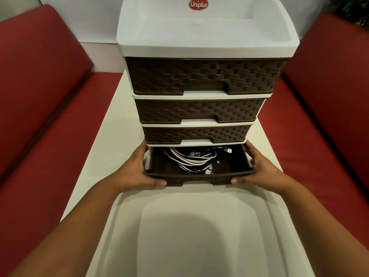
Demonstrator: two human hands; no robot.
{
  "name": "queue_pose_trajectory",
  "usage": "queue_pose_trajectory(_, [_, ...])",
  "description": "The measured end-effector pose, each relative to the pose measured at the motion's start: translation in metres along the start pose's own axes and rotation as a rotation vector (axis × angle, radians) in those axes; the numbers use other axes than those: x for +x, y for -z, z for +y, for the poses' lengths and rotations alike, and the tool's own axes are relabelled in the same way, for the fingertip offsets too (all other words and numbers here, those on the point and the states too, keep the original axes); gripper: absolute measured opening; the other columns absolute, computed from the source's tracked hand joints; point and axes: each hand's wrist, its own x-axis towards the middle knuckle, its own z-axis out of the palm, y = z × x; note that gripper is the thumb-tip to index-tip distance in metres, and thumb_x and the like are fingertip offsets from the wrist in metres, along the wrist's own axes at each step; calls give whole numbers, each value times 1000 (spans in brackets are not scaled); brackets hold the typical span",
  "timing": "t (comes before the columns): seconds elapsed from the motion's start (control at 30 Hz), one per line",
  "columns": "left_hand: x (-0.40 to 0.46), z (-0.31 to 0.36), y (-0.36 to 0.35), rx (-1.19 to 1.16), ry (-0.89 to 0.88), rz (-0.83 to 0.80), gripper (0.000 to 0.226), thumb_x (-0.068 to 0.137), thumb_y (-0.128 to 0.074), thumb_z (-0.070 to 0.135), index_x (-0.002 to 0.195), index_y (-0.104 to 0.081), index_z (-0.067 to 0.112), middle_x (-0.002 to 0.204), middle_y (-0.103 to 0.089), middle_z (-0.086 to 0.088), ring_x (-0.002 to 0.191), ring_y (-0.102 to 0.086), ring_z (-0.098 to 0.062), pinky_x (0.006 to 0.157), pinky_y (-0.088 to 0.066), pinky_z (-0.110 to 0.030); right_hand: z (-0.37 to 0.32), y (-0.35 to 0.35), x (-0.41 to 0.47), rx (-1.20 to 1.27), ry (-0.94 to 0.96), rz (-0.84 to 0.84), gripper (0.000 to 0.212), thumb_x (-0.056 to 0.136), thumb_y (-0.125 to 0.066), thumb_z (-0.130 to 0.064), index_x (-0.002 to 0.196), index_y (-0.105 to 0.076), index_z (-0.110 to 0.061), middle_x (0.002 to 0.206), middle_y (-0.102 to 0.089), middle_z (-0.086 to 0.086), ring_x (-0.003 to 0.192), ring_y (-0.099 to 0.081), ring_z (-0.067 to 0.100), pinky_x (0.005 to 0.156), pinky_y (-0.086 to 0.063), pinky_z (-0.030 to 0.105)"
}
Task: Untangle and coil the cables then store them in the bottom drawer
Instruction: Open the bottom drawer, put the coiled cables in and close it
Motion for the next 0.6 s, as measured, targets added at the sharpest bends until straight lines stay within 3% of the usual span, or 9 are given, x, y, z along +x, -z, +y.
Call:
queue_pose_trajectory(0.17, [7,-7,1,-24,66,71,121,48,-96,41,145,-24,43,146,-34,20,133,-32,-3,108,-36,-29,6,-6,4,65,-65,161,113,43,-95,-45,139,-34,-41,144,-44,-20,139,-34,4,114,-34,44])
queue_pose_trajectory(0.23, [10,-7,1,-24,99,111,118,48,-95,42,144,-26,40,142,-36,21,131,-33,-3,107,-34,-28,10,-7,8,98,-81,228,109,44,-96,-42,135,-38,-33,139,-47,-14,135,-39,4,113,-37,41])
queue_pose_trajectory(0.37, [16,-4,0,-42,131,189,109,51,-94,37,141,-31,33,134,-41,18,124,-38,-4,102,-37,-26,8,-6,18,122,-99,259,98,43,-95,-42,123,-40,-34,131,-57,-6,127,-50,6,110,-42,38])
queue_pose_trajectory(0.43, [18,-2,-1,-50,135,222,102,54,-93,33,138,-34,32,128,-44,19,120,-42,-4,98,-39,-23,8,-6,22,171,-90,275,92,46,-94,-29,120,-41,-32,128,-59,-2,123,-55,10,106,-45,36])
queue_pose_trajectory(0.53, [20,0,-3,-55,126,287,88,57,-92,33,129,-40,32,115,-50,27,103,-50,9,87,-41,-13,7,-8,27,179,-77,297,97,51,-95,-26,131,-40,-31,131,-56,-7,121,-56,13,100,-49,35])
queue_pose_trajectory(0.6, [20,0,-5,-53,122,334,79,61,-91,33,124,-43,32,110,-51,30,96,-50,13,78,-40,-6,3,-10,28,148,-64,310,84,58,-93,-22,127,-47,-32,125,-61,-12,115,-58,10,96,-51,34])
